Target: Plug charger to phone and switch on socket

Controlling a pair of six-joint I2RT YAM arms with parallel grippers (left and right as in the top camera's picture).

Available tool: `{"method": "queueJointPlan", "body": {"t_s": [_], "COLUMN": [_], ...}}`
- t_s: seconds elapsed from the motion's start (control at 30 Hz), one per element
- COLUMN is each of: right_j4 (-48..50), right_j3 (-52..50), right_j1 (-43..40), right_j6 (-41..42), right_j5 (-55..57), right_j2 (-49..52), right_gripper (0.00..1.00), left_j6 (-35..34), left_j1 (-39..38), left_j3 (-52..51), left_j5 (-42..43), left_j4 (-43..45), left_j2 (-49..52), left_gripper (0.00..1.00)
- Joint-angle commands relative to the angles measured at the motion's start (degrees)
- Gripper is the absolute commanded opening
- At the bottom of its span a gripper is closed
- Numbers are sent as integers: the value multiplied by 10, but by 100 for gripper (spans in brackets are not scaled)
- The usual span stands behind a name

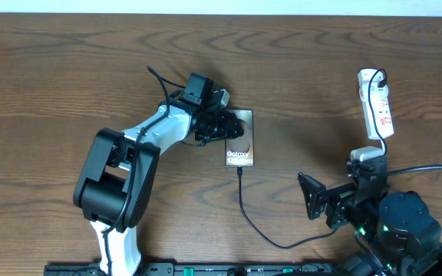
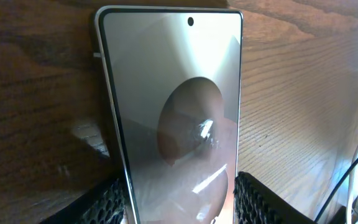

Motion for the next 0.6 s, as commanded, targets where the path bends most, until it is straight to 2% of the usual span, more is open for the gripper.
{"method": "queueJointPlan", "body": {"t_s": [0.0,0.33,0.43,0.5,0.57], "right_j4": [1,0,-6,-16,-25], "right_j3": [4,4,4,4,3], "right_j1": [-7,-7,-7,-7,-7], "right_j6": [8,8,8,8,8], "right_j5": [2,2,3,8,23], "right_j2": [2,4,4,4,4], "right_gripper": [99,99,99,99,99], "left_j6": [5,3,22,31,31], "left_j1": [9,9,14,23,27], "left_j3": [-32,-32,-32,-32,-32], "left_j5": [-116,-116,-117,-163,-208], "left_j4": [-22,-22,-34,-70,-103], "left_j2": [47,46,31,-8,-49], "left_gripper": [58,59,67,72,73]}}
